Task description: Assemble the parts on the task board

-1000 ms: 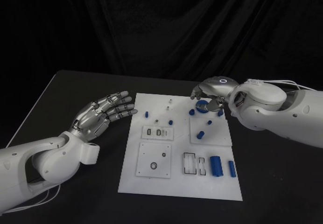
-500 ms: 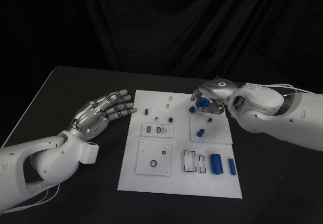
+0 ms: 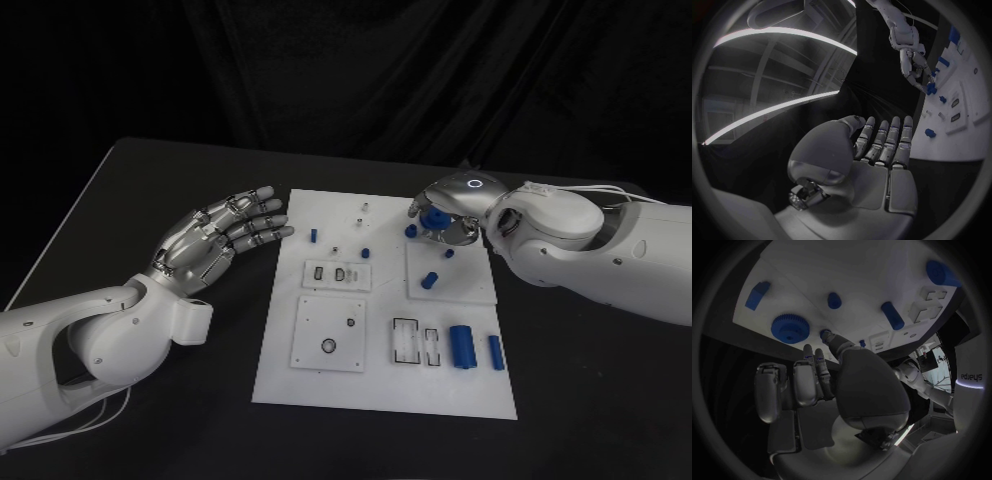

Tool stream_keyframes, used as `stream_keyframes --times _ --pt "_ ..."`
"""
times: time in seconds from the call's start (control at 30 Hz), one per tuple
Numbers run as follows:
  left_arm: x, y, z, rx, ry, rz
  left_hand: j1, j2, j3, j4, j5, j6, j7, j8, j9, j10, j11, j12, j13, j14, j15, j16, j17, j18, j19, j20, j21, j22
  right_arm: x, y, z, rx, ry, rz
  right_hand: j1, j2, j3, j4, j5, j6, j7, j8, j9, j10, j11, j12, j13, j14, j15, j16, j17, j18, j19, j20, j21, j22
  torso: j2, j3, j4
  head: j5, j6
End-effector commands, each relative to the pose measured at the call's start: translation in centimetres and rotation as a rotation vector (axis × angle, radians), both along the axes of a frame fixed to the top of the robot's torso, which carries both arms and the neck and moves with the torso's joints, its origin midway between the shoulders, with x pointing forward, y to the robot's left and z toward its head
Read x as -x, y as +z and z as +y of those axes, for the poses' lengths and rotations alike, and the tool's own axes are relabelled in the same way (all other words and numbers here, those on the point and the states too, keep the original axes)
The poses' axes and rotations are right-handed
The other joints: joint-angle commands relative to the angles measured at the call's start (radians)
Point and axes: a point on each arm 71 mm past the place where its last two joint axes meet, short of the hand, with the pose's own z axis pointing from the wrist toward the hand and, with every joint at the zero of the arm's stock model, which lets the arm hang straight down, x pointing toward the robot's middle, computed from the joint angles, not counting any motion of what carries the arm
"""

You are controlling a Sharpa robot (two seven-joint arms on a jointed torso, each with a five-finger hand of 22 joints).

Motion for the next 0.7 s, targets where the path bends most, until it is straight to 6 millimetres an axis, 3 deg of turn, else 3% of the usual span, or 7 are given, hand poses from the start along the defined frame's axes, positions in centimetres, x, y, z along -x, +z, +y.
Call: stream_keyframes --times 0.03,0.43,0.7 --pt "0.1 1.3 0.5 0.112 0.042 -0.144 -0.010 -0.003 0.005 -0.001 0.006 0.004 0.001 0.003 0.000 0.000 0.007 0.003 -0.001 -0.003 0.006 0.003 -0.001 -0.013 -0.005 -0.001 -0.004 -0.001 0.0 -0.1 0.0 -0.018 0.012 -0.025 0.009 0.006 -0.001 -0.004 0.006 0.011 0.002 -0.008 0.000 0.004 0.006 -0.006 -0.002 0.005 0.007 -0.007 -0.001 0.000 0.006 0.008 -0.006 0.059 -0.001 0.0000 0.0008 -0.001 -0.002" --pt "-0.1 1.1 0.6 0.109 0.045 -0.136 -0.013 0.001 0.011 -0.002 0.006 0.002 0.003 0.002 -0.001 0.000 0.010 0.003 -0.002 -0.006 0.006 0.004 -0.002 -0.013 -0.007 -0.001 -0.005 -0.002 -0.4 -1.0 0.5 -0.045 0.026 0.000 0.009 0.017 -0.002 0.004 -0.010 0.051 0.026 -0.017 0.004 0.013 0.009 -0.032 -0.004 -0.006 0.011 -0.021 -0.022 0.006 -0.009 0.014 -0.018 0.033 -0.003 -0.0011 -0.0028 0.006 -0.007" --pt "-0.3 1.0 0.6 0.104 0.044 -0.130 -0.016 0.003 0.017 -0.002 0.005 0.000 0.004 0.001 -0.001 -0.002 0.011 0.002 -0.002 -0.008 0.007 0.005 -0.003 -0.013 -0.008 -0.001 -0.006 -0.002 -0.4 -1.4 0.7 -0.058 0.038 0.007 0.009 0.020 -0.005 0.009 -0.021 0.069 0.042 -0.021 0.006 0.011 0.008 -0.042 -0.004 -0.008 0.008 -0.023 -0.023 0.007 -0.012 0.013 -0.020 0.028 -0.004 -0.0005 -0.0006 0.002 -0.010"
